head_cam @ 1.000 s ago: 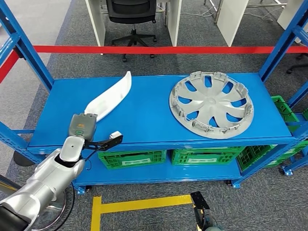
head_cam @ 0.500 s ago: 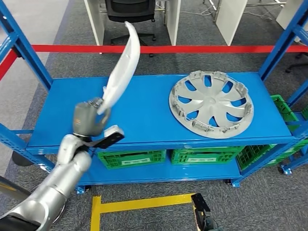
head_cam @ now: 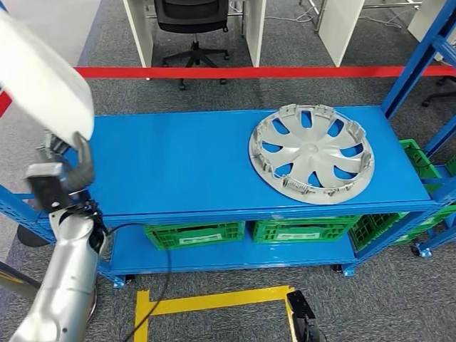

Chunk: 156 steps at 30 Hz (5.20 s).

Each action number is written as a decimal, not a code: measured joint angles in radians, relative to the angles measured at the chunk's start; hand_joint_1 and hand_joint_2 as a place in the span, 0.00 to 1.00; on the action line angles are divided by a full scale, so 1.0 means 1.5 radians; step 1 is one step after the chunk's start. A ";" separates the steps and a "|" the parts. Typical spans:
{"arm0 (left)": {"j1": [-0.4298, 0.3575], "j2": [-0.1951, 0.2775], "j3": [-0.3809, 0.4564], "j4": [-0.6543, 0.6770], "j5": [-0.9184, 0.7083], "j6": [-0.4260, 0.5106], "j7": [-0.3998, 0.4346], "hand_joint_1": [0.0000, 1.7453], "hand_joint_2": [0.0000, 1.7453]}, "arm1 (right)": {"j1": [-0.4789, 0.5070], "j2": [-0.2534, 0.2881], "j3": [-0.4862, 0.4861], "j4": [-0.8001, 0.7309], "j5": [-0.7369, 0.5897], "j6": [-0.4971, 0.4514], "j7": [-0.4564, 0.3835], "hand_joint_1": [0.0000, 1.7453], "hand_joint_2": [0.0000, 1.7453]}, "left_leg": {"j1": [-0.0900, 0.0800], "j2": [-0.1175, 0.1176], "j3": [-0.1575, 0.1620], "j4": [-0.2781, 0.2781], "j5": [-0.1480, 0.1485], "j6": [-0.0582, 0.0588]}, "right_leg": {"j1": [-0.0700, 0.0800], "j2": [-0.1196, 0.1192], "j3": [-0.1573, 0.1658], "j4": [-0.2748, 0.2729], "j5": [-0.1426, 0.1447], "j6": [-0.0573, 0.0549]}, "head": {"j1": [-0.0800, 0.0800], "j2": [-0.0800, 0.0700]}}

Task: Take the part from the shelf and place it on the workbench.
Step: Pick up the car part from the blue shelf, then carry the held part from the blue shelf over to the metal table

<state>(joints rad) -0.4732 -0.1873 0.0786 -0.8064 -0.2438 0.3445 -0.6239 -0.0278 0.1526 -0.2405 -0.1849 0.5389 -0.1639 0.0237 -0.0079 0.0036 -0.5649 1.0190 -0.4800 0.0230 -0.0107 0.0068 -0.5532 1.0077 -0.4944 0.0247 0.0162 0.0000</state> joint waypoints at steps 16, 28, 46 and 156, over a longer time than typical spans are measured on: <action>0.339 0.020 -0.187 -0.615 0.173 -0.112 -0.019 1.00 1.00 | 0.014 -0.001 -0.053 0.002 -0.044 0.041 -0.094 0.00 0.00 | 0.000 0.000 -0.001 0.000 0.000 0.001 | 0.000 -0.002 -0.001 -0.001 0.000 0.000 | 0.000 0.000; 0.393 0.028 -0.231 -0.684 0.210 -0.141 -0.036 1.00 1.00 | 0.020 -0.004 -0.060 0.002 -0.027 0.027 -0.119 0.00 0.00 | 0.009 0.000 0.020 -0.037 0.016 0.016 | -0.010 -0.004 -0.085 0.159 -0.062 0.026 | 0.004 0.000; 0.414 0.034 -0.238 -0.701 0.211 -0.133 -0.039 1.00 1.00 | 0.021 -0.005 -0.061 0.006 -0.007 0.025 -0.111 0.00 0.00 | 0.007 -0.003 -0.040 0.099 -0.023 0.000 | -0.003 0.000 -0.004 0.022 -0.013 -0.010 | 0.004 0.000; 0.465 0.052 -0.235 -0.741 0.251 -0.140 -0.043 1.00 1.00 | 0.019 -0.009 -0.041 0.013 0.078 0.075 -0.122 0.00 0.00 | 0.004 -0.031 -0.025 -0.018 0.038 -0.004 | -0.007 0.038 0.061 -0.010 -0.031 0.015 | 0.007 0.000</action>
<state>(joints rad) 0.2240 -0.1089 -0.2740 -1.9186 0.1329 0.1338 -0.6889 0.0007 0.1394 -0.3022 -0.1652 0.6560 -0.0516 -0.1587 -0.0025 -0.0423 -0.6020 0.9924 -0.4234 0.0163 -0.0216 0.0642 -0.4625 0.9934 -0.5408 0.0471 0.0264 0.0000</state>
